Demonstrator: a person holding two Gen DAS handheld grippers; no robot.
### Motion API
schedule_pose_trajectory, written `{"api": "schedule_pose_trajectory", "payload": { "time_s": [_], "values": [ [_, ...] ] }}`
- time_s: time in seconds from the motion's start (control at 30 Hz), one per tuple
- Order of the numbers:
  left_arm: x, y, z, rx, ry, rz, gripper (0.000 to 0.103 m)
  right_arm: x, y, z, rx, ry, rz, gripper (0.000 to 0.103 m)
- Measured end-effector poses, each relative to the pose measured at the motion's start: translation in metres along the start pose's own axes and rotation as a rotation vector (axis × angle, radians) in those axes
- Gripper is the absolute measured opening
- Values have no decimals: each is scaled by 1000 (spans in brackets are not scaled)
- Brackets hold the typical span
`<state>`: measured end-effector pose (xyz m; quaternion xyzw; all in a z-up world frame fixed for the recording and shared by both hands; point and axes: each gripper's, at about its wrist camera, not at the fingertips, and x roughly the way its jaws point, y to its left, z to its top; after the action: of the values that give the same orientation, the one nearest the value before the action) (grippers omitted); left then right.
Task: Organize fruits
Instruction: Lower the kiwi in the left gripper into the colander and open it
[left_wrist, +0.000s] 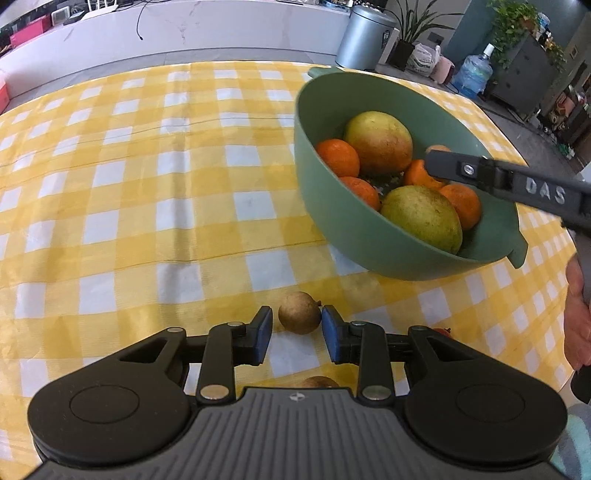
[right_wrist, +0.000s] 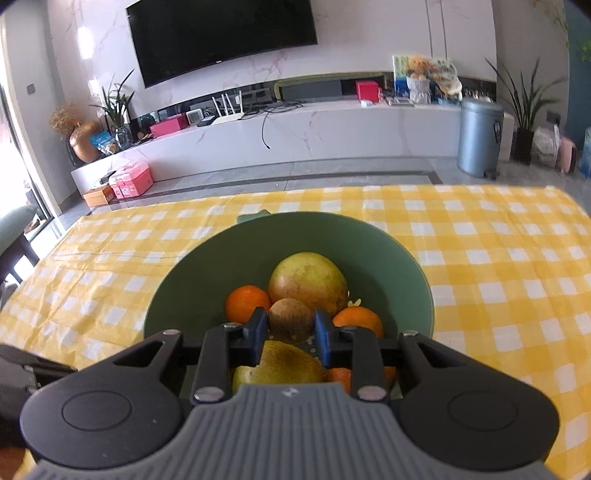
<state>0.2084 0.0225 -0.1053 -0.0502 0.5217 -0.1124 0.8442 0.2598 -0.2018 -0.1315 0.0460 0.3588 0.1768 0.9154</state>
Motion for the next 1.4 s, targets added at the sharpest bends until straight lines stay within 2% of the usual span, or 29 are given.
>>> {"api": "schedule_pose_trajectory", "payload": {
  "time_s": [0.1,0.3,0.47,0.6,0.73,0.8,0.97,1.17,1.4],
  "values": [
    [1,-1,0,-5,0,-12,29,9,-4,2,47,19,14,24],
    [-1,-4,0,-4,-30,24,28,17,-5,0,36,41,-17,25],
    [-10,2,4,-46,-72,37,28,16,-1,-1,-2,33,-28,26],
    [-24,6,7,-94,-125,54,28,11,0,-3,-11,14,-40,41],
    [-44,8,12,-139,-202,73,28,3,4,-4,-22,-8,-48,46],
    [-54,7,15,-154,-244,79,28,-2,7,-5,-35,-20,-54,52],
    [-72,-3,25,-165,-324,70,28,-18,12,-9,-61,-31,-64,56],
    [-73,-26,40,-121,-335,38,28,-29,9,-14,-57,-12,-66,59],
    [-52,-55,62,-80,-323,3,28,-28,5,-18,-44,-2,-77,59]
  ]
}}
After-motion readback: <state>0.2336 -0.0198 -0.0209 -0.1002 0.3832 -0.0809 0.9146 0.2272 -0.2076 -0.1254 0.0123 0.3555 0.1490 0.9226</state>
